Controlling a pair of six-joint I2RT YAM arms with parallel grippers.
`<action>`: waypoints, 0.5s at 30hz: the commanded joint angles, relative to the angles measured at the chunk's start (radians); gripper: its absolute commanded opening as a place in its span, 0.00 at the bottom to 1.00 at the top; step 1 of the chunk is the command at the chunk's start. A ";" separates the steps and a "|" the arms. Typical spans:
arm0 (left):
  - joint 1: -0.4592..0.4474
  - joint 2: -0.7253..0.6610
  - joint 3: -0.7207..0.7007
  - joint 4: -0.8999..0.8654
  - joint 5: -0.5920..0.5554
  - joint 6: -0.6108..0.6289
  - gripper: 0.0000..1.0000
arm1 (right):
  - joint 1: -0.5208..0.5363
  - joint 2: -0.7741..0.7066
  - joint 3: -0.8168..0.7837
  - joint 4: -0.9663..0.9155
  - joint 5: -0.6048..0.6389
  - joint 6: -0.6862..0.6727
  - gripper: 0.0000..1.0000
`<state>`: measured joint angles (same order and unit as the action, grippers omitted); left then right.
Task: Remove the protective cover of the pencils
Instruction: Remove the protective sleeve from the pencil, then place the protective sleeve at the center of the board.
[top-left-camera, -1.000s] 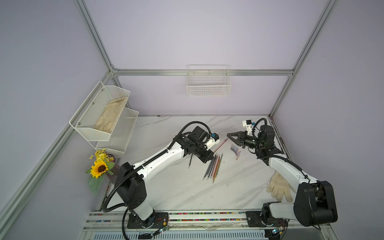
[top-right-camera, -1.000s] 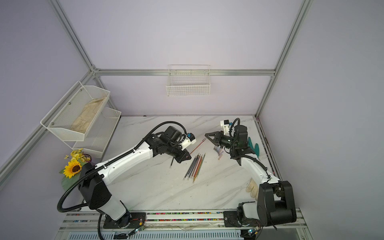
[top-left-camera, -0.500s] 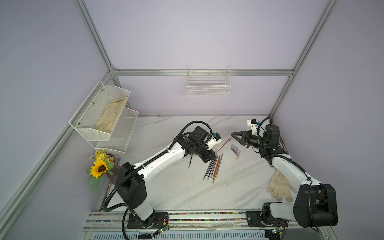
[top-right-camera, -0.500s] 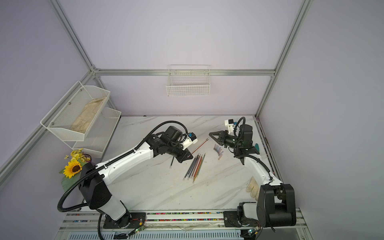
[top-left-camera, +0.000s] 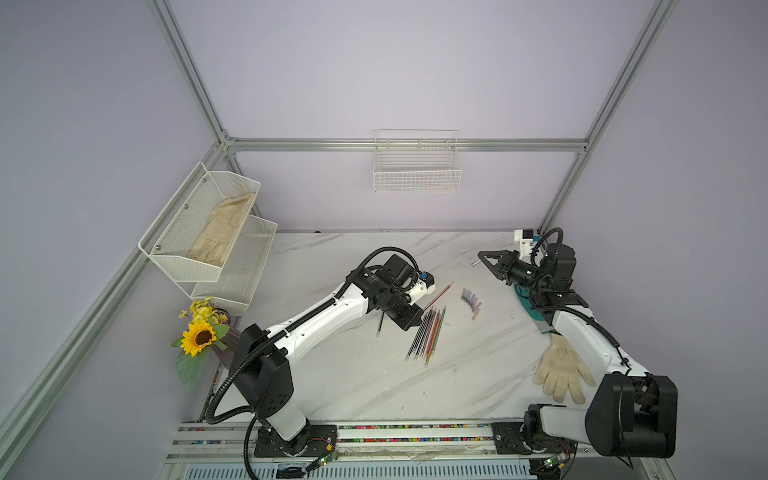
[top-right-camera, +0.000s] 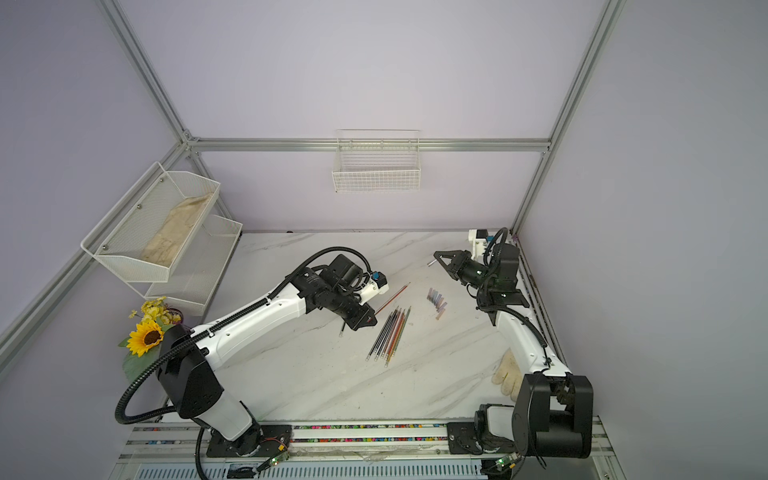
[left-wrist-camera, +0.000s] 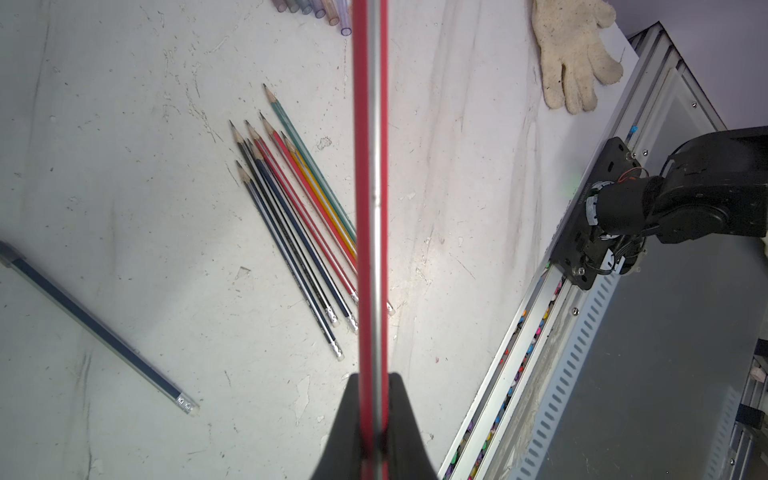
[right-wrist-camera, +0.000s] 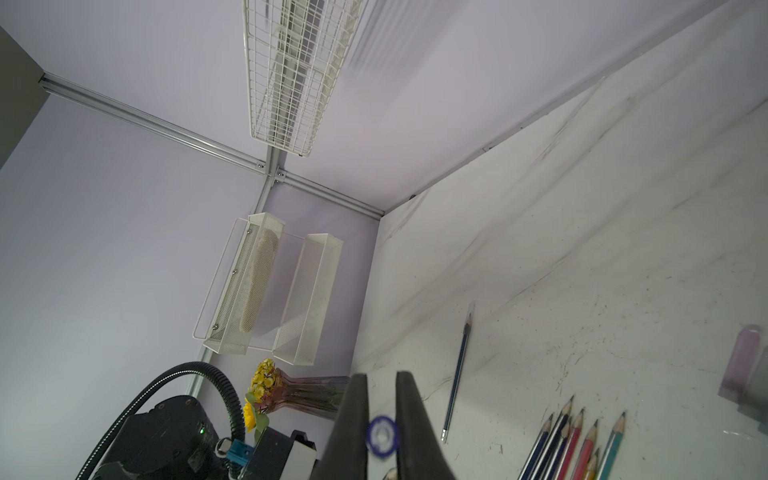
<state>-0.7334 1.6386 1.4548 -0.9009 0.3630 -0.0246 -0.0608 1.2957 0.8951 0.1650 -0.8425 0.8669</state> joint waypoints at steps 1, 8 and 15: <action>0.003 -0.012 -0.014 0.003 -0.019 0.001 0.00 | 0.003 -0.018 -0.081 -0.042 0.048 -0.022 0.00; 0.003 0.004 -0.004 -0.009 -0.019 0.003 0.00 | -0.006 -0.029 -0.228 -0.121 0.188 -0.073 0.00; 0.002 0.002 -0.006 -0.012 -0.018 0.003 0.00 | -0.034 0.105 -0.256 -0.155 0.307 -0.164 0.01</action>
<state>-0.7334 1.6421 1.4548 -0.9085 0.3431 -0.0254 -0.0788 1.3540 0.6464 0.0360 -0.6086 0.7593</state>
